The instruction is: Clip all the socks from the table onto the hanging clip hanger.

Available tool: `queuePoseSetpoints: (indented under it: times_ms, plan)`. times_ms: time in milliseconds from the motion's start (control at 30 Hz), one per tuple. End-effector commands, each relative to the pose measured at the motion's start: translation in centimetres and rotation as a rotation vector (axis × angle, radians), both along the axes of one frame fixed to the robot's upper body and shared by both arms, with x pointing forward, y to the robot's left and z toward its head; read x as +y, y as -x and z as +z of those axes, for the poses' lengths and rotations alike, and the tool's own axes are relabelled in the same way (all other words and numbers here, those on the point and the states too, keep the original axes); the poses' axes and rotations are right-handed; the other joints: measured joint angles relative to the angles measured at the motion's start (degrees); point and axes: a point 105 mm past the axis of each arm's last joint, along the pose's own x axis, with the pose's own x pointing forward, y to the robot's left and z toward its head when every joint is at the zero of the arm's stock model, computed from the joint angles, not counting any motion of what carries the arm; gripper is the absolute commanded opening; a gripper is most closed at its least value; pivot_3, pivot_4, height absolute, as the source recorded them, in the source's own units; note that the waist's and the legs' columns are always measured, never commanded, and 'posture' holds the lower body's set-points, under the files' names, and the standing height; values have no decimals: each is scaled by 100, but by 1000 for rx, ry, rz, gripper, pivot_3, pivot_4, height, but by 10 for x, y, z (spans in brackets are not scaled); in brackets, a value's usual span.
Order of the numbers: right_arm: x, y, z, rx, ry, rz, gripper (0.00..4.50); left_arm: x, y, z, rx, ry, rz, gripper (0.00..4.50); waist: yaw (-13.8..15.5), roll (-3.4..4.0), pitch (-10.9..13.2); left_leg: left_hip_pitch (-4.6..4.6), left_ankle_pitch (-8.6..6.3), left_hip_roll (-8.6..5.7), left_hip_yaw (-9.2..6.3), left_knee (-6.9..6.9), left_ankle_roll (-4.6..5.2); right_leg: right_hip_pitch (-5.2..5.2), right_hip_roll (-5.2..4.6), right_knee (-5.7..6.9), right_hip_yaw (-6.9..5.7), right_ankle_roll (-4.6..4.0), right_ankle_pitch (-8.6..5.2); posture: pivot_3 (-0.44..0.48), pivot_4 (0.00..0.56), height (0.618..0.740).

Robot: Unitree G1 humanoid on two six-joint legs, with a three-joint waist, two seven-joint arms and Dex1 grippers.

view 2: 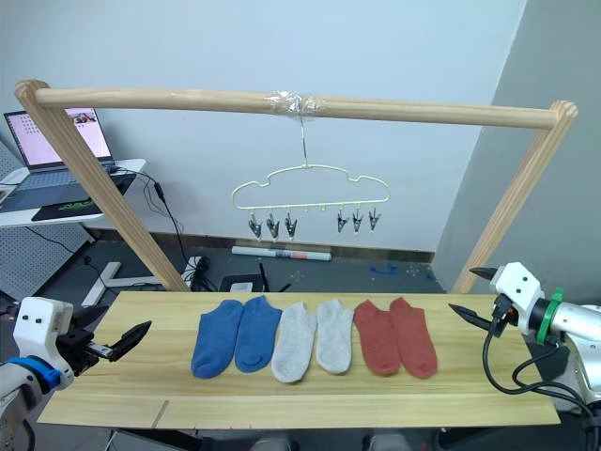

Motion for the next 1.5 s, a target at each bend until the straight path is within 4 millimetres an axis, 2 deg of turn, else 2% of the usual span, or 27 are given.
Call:
queuePoseSetpoints:
  times_ms: [33,133,433,600,800,967,1133,1267,1367,1500]
  plan:
    - [-5,-2,12,-51,17,-9,4500,6,-1,14,-28,0,-2,4478,0,0,0,0,0,0,0,0,0,0,0,0,0,0,0,137,6,735]
    - [-6,-2,10,-47,24,-14,4500,14,1,16,-26,20,7,4478,-1,1,-2,2,0,0,0,0,0,1,1,0,-1,0,0,139,6,735]
    - [-7,-4,12,-52,1,-31,4500,2,12,8,25,6,-130,4478,-1,2,-7,4,0,0,-1,1,0,4,0,0,-1,0,0,138,7,735]
    - [-4,-5,15,-53,-3,-19,4500,-4,11,9,8,-1,-178,4478,-3,2,-7,6,0,0,-1,1,0,5,0,-1,0,0,0,135,9,735]
    - [0,-2,17,-51,-5,-9,4500,-9,10,7,16,19,-196,4478,-28,6,-1,6,0,0,-1,1,0,5,0,-1,0,0,0,117,36,735]
    - [5,9,14,-41,5,10,4500,-16,15,5,47,35,-226,4478,-34,11,93,7,-1,0,-1,1,-1,3,-2,-2,3,0,-2,95,95,735]
    - [24,22,16,-20,-3,86,4500,-28,4,13,6,42,-269,4478,-35,18,410,4,1,3,-2,8,1,-37,-5,6,7,0,-2,57,187,735]
    - [42,25,21,-23,-39,130,4500,-43,-15,23,-56,60,-291,4478,-37,17,612,-28,9,3,1,9,14,-55,-4,15,11,0,-2,45,215,735]
    - [72,21,24,-53,-105,177,4500,-64,-37,34,-149,104,-307,4478,-58,11,676,-50,7,2,-1,-1,13,-57,0,21,8,-1,-9,39,226,735]
    - [120,15,41,-109,-237,236,4500,-87,-65,56,-284,177,-271,4478,-91,6,778,-99,7,4,-26,5,15,-90,10,29,0,37,8,28,245,735]
